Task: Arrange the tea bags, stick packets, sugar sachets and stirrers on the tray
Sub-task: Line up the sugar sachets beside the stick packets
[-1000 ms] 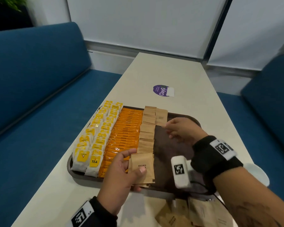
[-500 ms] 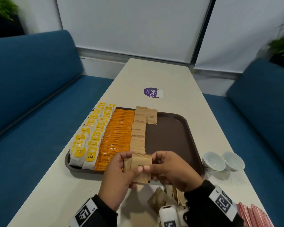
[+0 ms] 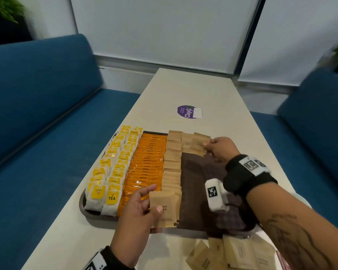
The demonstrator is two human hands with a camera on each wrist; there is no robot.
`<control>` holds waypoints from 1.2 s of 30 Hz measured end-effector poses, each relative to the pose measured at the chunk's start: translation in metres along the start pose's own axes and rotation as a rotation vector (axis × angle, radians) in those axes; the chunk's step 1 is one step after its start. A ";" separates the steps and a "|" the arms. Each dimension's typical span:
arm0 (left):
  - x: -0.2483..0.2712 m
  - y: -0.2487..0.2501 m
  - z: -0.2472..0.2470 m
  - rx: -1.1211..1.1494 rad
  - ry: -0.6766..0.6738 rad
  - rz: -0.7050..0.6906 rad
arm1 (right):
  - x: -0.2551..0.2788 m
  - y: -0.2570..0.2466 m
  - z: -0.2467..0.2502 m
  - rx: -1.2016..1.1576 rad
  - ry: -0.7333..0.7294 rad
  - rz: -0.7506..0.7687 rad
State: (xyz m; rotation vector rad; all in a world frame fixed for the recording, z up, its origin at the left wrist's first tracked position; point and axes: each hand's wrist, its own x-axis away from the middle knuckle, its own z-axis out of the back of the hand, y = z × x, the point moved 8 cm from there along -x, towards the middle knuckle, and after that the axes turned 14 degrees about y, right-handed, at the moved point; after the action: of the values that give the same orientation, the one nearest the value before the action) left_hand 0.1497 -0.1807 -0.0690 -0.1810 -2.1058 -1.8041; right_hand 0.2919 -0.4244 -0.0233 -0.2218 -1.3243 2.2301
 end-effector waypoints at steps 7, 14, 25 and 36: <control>-0.014 -0.005 0.000 0.003 0.006 0.035 | -0.049 0.008 -0.044 0.343 -0.080 0.004; -0.020 -0.011 0.000 -0.012 0.003 0.056 | -0.065 0.023 -0.056 0.445 -0.044 -0.115; -0.010 -0.005 0.000 -0.015 -0.013 0.006 | -0.069 0.015 -0.057 0.544 0.016 -0.037; 0.008 0.004 -0.005 0.038 -0.048 -0.043 | 0.050 -0.001 -0.015 0.194 -0.277 0.097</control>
State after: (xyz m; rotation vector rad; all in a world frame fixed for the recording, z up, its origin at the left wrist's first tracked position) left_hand 0.1444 -0.1855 -0.0619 -0.1722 -2.1914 -1.7990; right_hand 0.2558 -0.3863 -0.0233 0.1005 -1.2434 2.5237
